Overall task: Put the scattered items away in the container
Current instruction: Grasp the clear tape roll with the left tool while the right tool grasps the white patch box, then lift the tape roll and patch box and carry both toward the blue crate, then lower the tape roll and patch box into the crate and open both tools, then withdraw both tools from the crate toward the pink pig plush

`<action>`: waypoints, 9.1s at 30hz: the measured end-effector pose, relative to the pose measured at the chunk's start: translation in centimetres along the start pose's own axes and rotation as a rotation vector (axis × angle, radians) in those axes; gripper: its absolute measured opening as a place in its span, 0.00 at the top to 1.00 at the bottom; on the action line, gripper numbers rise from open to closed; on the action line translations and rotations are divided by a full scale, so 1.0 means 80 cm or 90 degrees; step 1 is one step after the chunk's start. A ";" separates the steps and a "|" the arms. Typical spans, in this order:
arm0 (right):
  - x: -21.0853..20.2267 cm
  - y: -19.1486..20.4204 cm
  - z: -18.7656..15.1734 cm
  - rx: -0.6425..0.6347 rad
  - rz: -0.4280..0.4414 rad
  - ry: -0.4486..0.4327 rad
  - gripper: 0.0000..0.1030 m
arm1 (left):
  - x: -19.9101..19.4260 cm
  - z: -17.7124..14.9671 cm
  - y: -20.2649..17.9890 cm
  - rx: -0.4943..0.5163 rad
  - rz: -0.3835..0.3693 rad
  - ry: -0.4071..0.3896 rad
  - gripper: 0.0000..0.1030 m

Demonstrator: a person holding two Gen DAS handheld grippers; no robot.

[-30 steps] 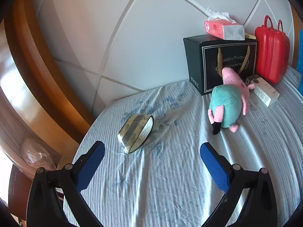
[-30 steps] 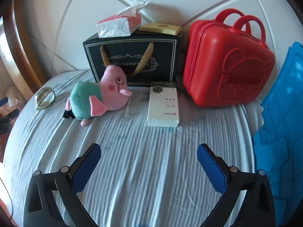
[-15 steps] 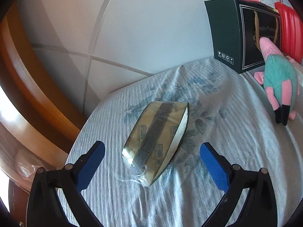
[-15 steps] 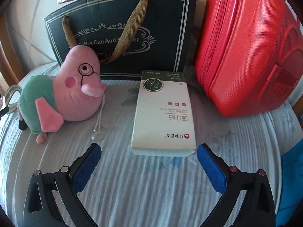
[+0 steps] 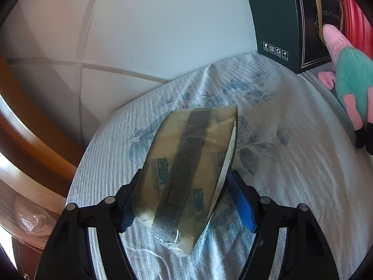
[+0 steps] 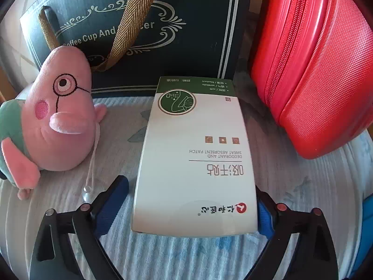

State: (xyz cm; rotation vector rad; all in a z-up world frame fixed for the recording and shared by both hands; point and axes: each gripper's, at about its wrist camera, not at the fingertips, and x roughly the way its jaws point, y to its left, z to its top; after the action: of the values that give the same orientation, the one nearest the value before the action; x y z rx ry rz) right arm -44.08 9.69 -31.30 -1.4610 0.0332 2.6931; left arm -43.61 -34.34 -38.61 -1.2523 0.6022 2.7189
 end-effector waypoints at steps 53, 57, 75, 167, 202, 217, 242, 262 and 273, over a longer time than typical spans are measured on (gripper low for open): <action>-0.339 0.051 -0.254 0.041 0.080 0.145 0.26 | -0.343 -0.200 -0.151 -0.227 -0.004 0.125 0.59; -0.370 0.052 -0.256 0.035 0.088 0.139 0.26 | -0.371 -0.207 -0.157 -0.228 -0.007 0.134 0.59; -0.476 0.070 -0.283 0.000 0.119 0.107 0.26 | -0.492 -0.216 -0.181 -0.246 0.024 0.156 0.59; -0.757 -0.182 -0.197 0.032 0.205 -0.194 0.26 | -0.769 0.146 -0.391 -0.126 -0.088 -0.128 0.59; -0.739 -0.476 -0.268 0.219 0.037 -0.176 0.26 | -0.732 0.339 -0.669 0.045 -0.235 -0.154 0.59; -0.731 -0.550 -0.320 0.301 -0.027 -0.143 0.26 | -0.700 0.415 -0.740 0.090 -0.257 -0.162 0.59; -0.724 -0.571 -0.311 0.312 -0.056 -0.151 0.00 | -0.688 0.470 -0.745 0.050 -0.237 -0.195 0.00; -0.724 -0.532 -0.296 0.266 -0.002 -0.160 0.01 | -0.690 0.401 -0.670 0.017 -0.200 -0.172 0.00; -0.738 -0.468 -0.284 0.227 0.009 -0.173 0.01 | -0.700 0.352 -0.605 -0.009 -0.193 -0.175 0.00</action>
State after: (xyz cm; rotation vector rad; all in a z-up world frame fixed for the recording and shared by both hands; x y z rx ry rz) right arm 9.93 42.36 6.44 -0.9936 0.4793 2.6894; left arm -15.04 25.67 4.45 -0.8658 0.3331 2.5743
